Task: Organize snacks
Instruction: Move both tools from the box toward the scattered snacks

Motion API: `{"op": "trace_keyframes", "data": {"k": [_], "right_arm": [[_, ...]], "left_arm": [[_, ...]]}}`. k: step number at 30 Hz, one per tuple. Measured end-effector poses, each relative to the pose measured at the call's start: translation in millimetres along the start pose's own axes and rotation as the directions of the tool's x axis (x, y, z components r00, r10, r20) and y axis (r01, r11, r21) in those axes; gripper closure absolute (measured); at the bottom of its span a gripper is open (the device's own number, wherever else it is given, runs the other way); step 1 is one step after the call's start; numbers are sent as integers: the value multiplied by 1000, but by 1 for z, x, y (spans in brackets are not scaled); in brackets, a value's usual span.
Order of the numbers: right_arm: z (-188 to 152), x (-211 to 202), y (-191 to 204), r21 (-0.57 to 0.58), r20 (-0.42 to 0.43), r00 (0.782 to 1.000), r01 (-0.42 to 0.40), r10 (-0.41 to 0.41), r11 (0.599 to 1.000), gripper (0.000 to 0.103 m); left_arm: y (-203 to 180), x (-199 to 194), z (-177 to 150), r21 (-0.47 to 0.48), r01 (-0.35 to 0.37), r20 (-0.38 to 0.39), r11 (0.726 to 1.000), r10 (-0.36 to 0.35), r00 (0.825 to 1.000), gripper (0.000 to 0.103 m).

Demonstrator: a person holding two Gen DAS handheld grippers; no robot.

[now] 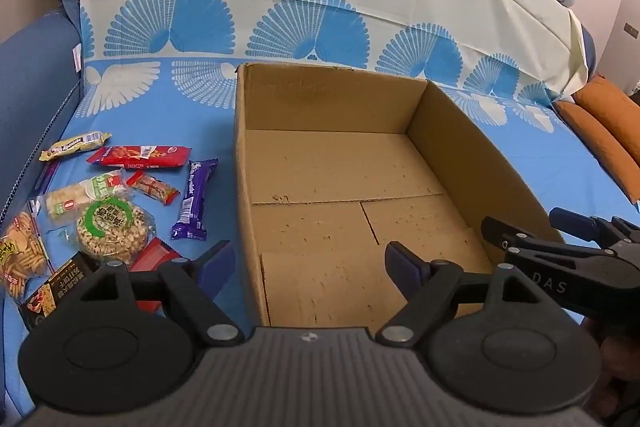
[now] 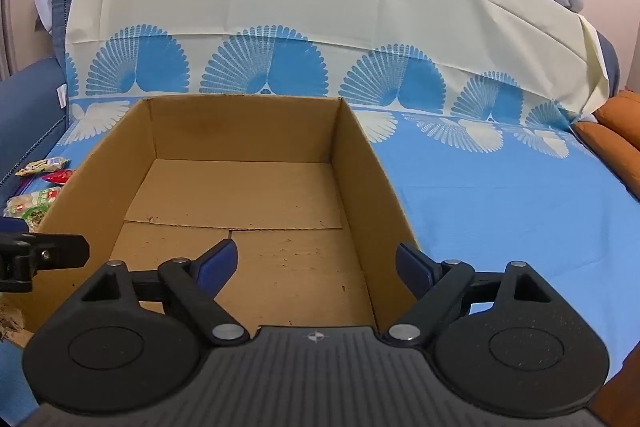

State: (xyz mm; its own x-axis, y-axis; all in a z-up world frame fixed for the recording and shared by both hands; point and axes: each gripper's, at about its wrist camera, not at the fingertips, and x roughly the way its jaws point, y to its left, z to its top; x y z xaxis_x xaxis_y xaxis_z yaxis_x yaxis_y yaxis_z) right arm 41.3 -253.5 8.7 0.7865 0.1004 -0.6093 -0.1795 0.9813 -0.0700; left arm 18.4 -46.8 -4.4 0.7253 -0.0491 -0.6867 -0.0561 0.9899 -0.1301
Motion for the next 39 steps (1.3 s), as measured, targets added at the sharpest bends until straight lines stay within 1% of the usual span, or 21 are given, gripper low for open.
{"op": "trace_keyframes", "data": {"k": [8, 13, 14, 15, 16, 17, 18, 19, 20, 22, 25, 26, 28, 30, 31, 33, 34, 36, 37, 38, 39], "right_arm": [[0, 0, 2, 5, 1, 1000, 2, -2, 1000, 16], [0, 2, -7, 8, 1, 1000, 7, -7, 1000, 21], [0, 3, -6, 6, 2, 1000, 12, -12, 1000, 26], [0, 2, -2, 0, 3, 1000, 20, -20, 1000, 36], [-1, 2, -1, -6, 6, 1000, 22, -22, 1000, 42], [-1, 1, -2, -6, 11, 1000, 18, -18, 1000, 52], [-1, 1, -2, -1, 13, 1000, 9, -9, 1000, 58], [-1, 1, -1, 1, 18, 1000, 1, -1, 1000, 62], [0, -1, 1, -1, 26, 1000, -5, 5, 1000, 67], [2, -3, 5, 9, 48, 999, -26, 25, 1000, 69], [8, -10, 16, 12, 89, 994, -67, 66, 998, 69], [9, -13, 22, 7, 102, 991, -91, 89, 996, 69], [12, -22, 34, -5, 168, 977, -135, 134, 991, 69], [15, -31, 50, -33, 219, 958, -181, 183, 983, 69], [17, -33, 56, -54, 232, 952, -193, 200, 980, 69], [18, -40, 72, -75, 261, 930, -246, 258, 966, 68], [19, -45, 79, -75, 269, 919, -279, 289, 957, 68], [20, -52, 99, -96, 279, 892, -342, 355, 935, 68], [21, -56, 105, -90, 275, 882, -373, 383, 924, 69], [19, -59, 117, -99, 277, 867, -403, 414, 910, 70], [17, -56, 129, -117, 265, 859, -423, 438, 899, 75]], "left_arm": [[-3, 0, -4, 2, 3, 1, 1000, -3, 1000, 17], [-4, -1, -5, 4, 9, 5, 1000, -9, 1000, 17], [-4, -2, -6, 7, 13, 11, 1000, -13, 1000, 18], [-4, -3, -5, 12, 18, 19, 1000, -19, 1000, 18], [-5, -5, -8, 19, 21, 29, 1000, -22, 999, 22], [-5, -7, -8, 27, 25, 39, 999, -26, 999, 31], [-4, -8, -7, 35, 30, 46, 999, -32, 998, 36], [-3, -10, -7, 37, 44, 47, 998, -45, 998, 47], [-2, -12, -7, 38, 66, 48, 997, -68, 997, 60], [4, -18, -5, 40, 96, 44, 995, -97, 994, 76], [20, -31, 8, 63, 121, 52, 991, -124, 991, 81], [27, -35, 15, 73, 125, 52, 990, -129, 990, 81], [46, -41, 28, 107, 121, 58, 987, -128, 990, 81], [70, -42, 38, 148, 95, 67, 984, -106, 992, 81], [83, -40, 41, 168, 81, 69, 982, -94, 993, 81], [110, -37, 42, 217, 38, 89, 976, -59, 994, 81], [124, -34, 39, 225, 12, 99, 974, -36, 994, 81], [153, -28, 31, 188, -12, 90, 982, -5, 996, 86], [166, -25, 26, 167, -23, 71, 986, 11, 997, 88], [176, -22, 23, 151, -48, 42, 987, 42, 998, 88], [184, -22, 20, 132, -73, 30, 989, 69, 997, 88]]}}
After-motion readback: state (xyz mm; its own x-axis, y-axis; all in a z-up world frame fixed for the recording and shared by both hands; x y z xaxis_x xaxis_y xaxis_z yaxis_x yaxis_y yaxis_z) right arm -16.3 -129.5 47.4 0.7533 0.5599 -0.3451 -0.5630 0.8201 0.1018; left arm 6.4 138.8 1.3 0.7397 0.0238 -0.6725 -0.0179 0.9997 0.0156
